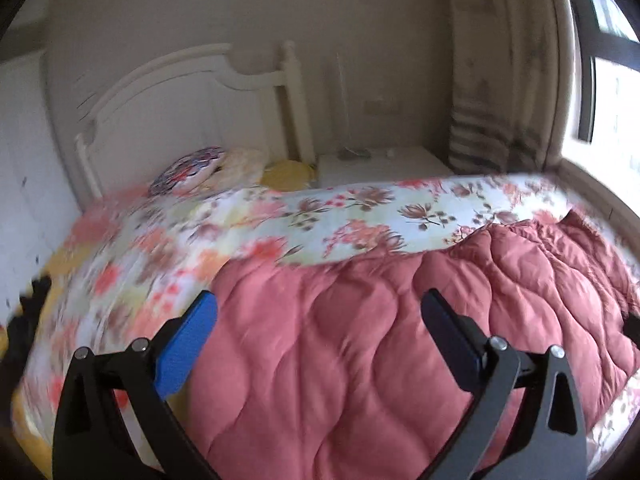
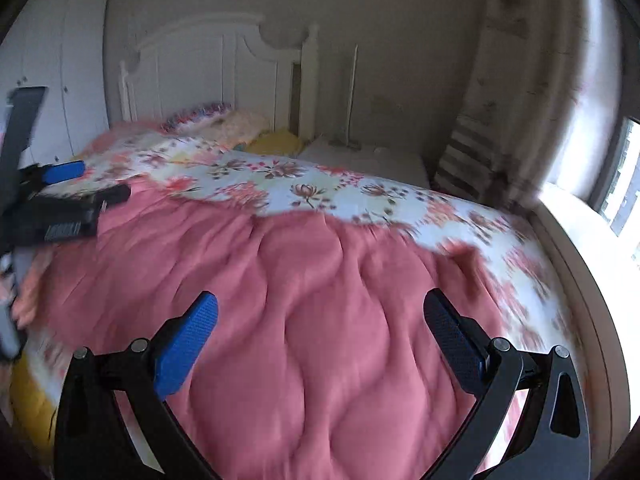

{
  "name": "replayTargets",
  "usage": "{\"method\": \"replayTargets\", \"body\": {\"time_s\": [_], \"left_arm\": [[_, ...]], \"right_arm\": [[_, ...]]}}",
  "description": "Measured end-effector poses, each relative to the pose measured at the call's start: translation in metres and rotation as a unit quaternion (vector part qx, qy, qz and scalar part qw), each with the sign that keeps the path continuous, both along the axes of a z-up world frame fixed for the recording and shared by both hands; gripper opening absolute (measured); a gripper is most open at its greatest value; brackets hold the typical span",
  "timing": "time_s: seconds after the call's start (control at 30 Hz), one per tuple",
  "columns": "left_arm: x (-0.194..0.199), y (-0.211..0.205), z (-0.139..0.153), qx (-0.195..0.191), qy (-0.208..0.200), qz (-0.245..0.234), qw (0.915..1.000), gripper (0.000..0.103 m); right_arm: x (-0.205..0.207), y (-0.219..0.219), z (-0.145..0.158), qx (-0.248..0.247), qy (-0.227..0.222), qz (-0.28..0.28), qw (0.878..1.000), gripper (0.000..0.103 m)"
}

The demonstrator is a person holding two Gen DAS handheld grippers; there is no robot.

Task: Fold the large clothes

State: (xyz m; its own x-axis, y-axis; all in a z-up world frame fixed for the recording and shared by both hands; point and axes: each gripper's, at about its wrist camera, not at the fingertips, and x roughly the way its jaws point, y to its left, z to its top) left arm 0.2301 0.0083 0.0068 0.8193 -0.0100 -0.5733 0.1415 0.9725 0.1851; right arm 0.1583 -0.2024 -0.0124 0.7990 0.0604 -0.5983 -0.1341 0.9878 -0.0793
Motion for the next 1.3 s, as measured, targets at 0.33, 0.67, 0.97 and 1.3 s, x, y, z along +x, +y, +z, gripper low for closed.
{"method": "replayTargets", "body": {"time_s": [0.33,0.67,0.97,1.3], "left_arm": [[0.098,0.025,-0.092,-0.037,0.127,0.048,0.9901,0.101],[0.098,0.022,-0.095,-0.02,0.126,0.045,0.9908,0.101],[0.099,0.022,-0.097,-0.026,0.13,0.042,0.9903,0.101],[0.099,0.022,-0.097,-0.023,0.13,0.042,0.9904,0.101]], "right_arm": [[0.151,-0.004,-0.085,0.015,0.154,-0.074,0.985,0.099],[0.142,-0.01,-0.088,0.027,0.138,-0.074,0.987,0.099],[0.096,-0.018,-0.069,0.078,0.118,-0.062,0.988,0.099],[-0.132,-0.087,-0.082,0.243,0.092,-0.034,0.965,0.099]]}}
